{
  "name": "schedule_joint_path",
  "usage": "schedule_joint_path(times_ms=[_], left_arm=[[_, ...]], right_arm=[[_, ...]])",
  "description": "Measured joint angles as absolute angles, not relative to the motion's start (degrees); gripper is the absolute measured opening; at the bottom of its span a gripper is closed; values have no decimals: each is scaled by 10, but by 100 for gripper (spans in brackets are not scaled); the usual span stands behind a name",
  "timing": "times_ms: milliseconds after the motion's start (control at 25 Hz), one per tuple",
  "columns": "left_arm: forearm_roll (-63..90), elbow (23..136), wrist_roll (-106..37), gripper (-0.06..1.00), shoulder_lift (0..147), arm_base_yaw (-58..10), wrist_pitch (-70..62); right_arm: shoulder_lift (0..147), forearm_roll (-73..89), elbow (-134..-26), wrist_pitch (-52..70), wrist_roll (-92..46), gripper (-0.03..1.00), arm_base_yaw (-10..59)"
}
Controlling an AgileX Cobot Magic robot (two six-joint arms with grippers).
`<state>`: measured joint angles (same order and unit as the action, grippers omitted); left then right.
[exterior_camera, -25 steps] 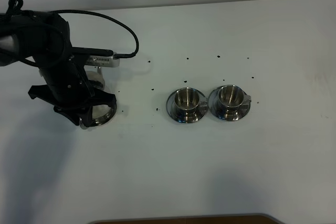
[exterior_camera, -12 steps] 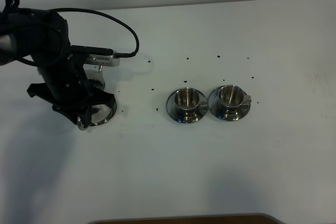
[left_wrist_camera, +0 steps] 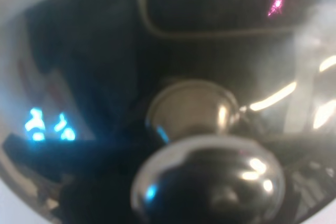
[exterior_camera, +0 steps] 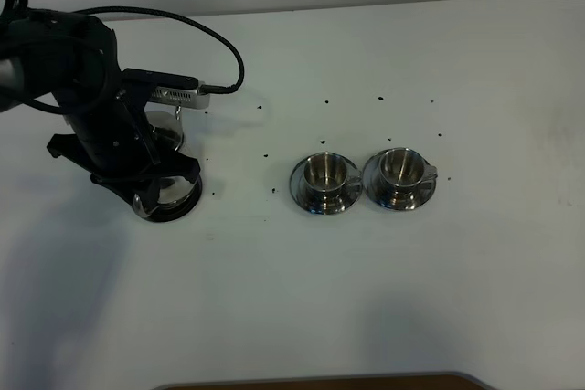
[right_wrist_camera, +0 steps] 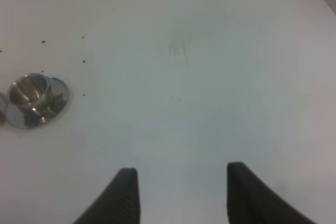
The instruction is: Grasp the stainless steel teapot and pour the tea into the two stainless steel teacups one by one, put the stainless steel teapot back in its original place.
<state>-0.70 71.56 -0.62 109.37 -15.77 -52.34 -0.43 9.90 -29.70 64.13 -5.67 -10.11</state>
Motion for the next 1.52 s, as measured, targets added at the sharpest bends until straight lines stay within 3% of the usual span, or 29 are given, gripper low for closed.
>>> schedule_joint_path(times_ms=[400,1120,1520], left_arm=[[-20,716,-65,24,1063,-161,-493],[-8,774,-467,24,1053,-205,-416],[-8,834,-520,24,1092,-208,-407]], right_arm=[[-4,99,-297,641,-57,39,-101],[-4,99,-297,641,-57,39,-101],[-4,99,-297,641,-57,39,-101]])
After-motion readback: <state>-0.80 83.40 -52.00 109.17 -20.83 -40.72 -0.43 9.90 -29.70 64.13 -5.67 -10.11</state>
